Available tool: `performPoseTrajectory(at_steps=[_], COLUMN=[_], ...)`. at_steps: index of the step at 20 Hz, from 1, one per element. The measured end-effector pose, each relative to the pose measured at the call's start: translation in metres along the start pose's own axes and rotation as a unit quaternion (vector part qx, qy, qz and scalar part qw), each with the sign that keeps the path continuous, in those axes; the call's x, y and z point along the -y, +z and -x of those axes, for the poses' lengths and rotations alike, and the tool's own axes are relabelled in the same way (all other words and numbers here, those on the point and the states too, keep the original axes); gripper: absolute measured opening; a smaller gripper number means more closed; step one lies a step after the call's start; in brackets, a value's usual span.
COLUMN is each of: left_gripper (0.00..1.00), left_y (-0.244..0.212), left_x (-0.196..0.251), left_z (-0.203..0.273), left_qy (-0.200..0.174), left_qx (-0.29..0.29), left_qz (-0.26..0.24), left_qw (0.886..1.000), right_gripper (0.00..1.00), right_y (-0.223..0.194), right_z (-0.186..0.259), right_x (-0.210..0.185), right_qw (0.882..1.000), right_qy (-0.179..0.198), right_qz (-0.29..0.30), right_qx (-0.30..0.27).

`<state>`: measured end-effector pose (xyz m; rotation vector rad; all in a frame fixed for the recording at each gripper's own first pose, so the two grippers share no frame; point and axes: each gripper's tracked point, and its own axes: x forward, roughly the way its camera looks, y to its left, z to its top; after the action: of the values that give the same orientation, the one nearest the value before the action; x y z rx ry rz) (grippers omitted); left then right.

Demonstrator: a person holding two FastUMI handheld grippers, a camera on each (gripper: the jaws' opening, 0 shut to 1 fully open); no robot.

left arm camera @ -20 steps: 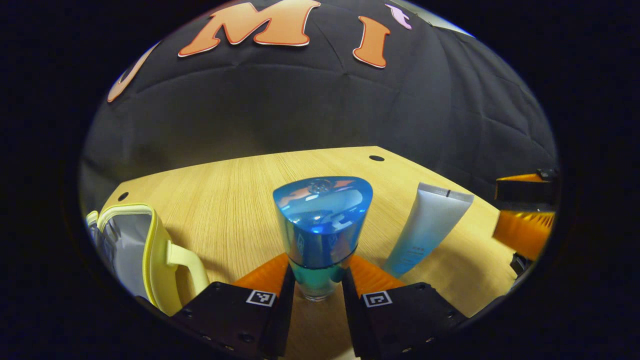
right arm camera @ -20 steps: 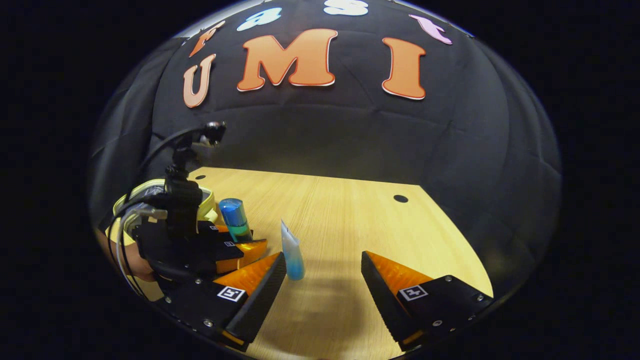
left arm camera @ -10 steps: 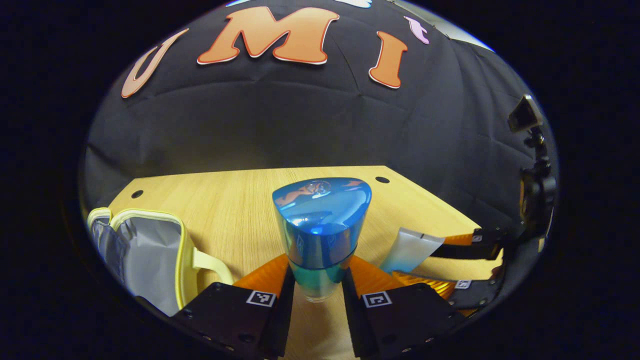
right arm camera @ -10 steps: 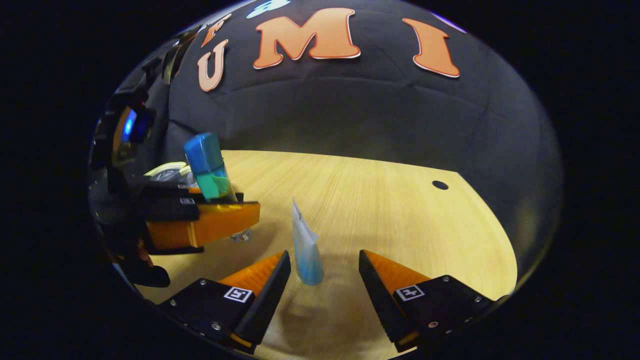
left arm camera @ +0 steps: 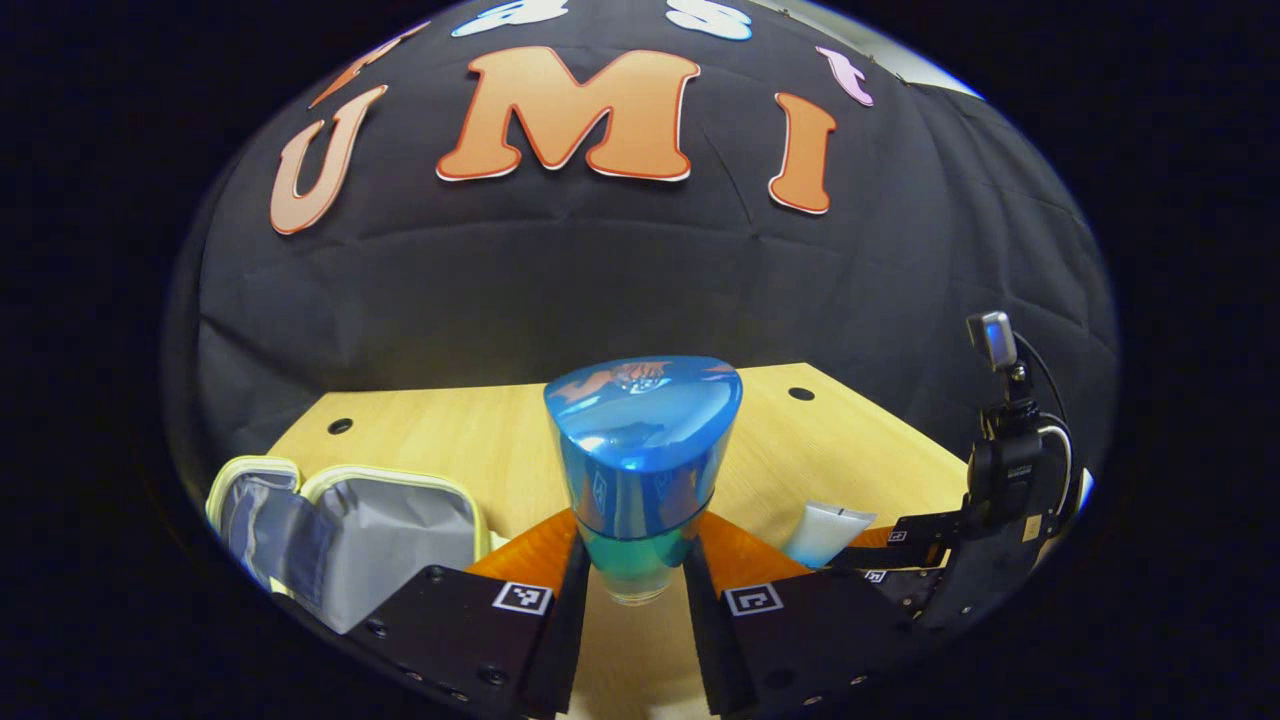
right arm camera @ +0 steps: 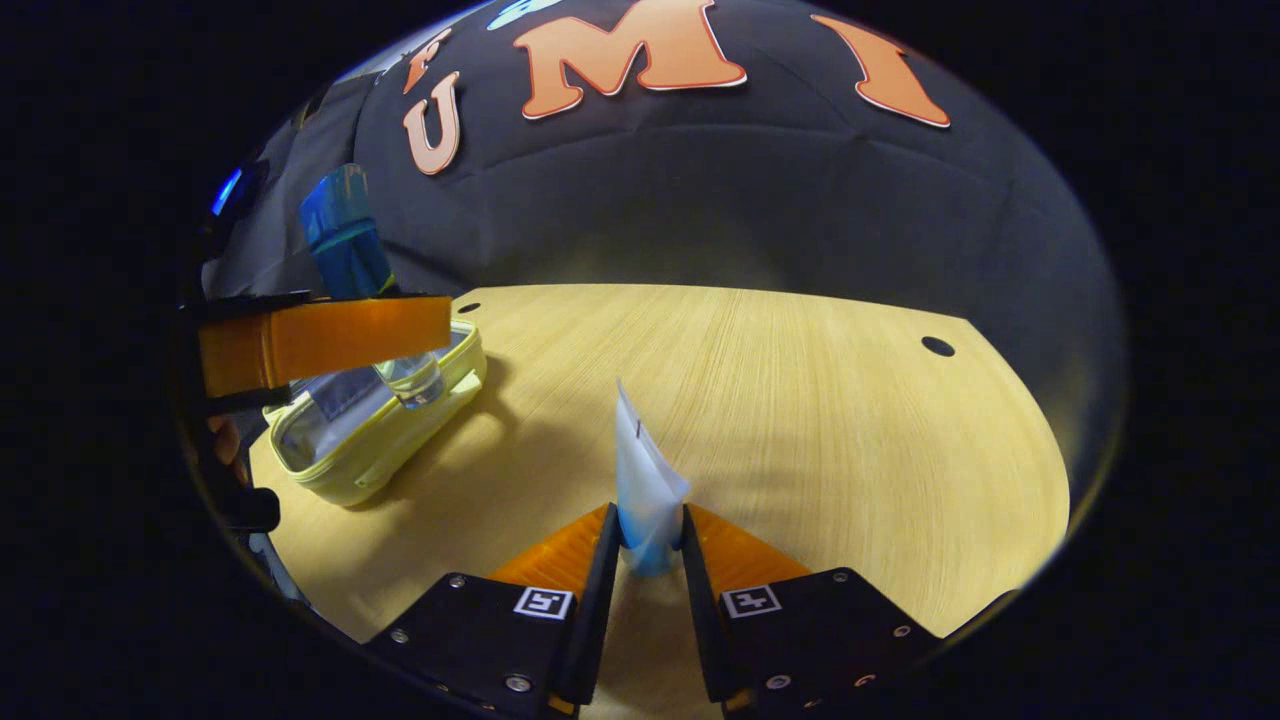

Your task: First open the suitcase, pack the skin care products into it, and then close the suitcase.

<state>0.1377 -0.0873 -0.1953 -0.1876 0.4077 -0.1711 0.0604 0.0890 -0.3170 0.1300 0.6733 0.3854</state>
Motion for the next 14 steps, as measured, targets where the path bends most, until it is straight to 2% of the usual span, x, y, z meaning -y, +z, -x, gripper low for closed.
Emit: performPoseTrajectory(at_steps=[3, 7, 8, 9, 12, 14], left_gripper=[0.46, 0.50, 0.50, 0.48, 0.48, 0.48], left_y=[0.012, 0.017, 0.018, 0.018, 0.013, 0.002], left_x=[-0.024, -0.058, -0.068, -0.077, -0.113, -0.139], left_z=[0.015, 0.043, 0.052, 0.056, 0.083, 0.096], left_qy=[0.029, 0.069, 0.079, 0.091, 0.122, 0.138], left_qx=[0.006, 0.009, 0.011, 0.009, 0.003, -0.007], left_qz=[0.001, 0.009, 0.010, 0.011, 0.025, 0.031], left_qw=[1.000, 0.998, 0.997, 0.996, 0.992, 0.990], right_gripper=[0.39, 0.39, 0.34, 0.39, 0.39, 0.39], right_y=[0.017, 0.051, 0.064, 0.074, 0.096, 0.108], right_z=[0.011, 0.031, 0.037, 0.042, 0.058, 0.062], right_x=[-0.014, -0.038, -0.047, -0.054, -0.085, -0.104], right_qw=[1.000, 0.998, 0.998, 0.997, 0.993, 0.991], right_qy=[0.019, 0.050, 0.060, 0.069, 0.109, 0.122], right_qz=[0.000, -0.001, 0.000, 0.001, 0.005, 0.016], right_qx=[0.008, 0.025, 0.034, 0.038, 0.047, 0.053])
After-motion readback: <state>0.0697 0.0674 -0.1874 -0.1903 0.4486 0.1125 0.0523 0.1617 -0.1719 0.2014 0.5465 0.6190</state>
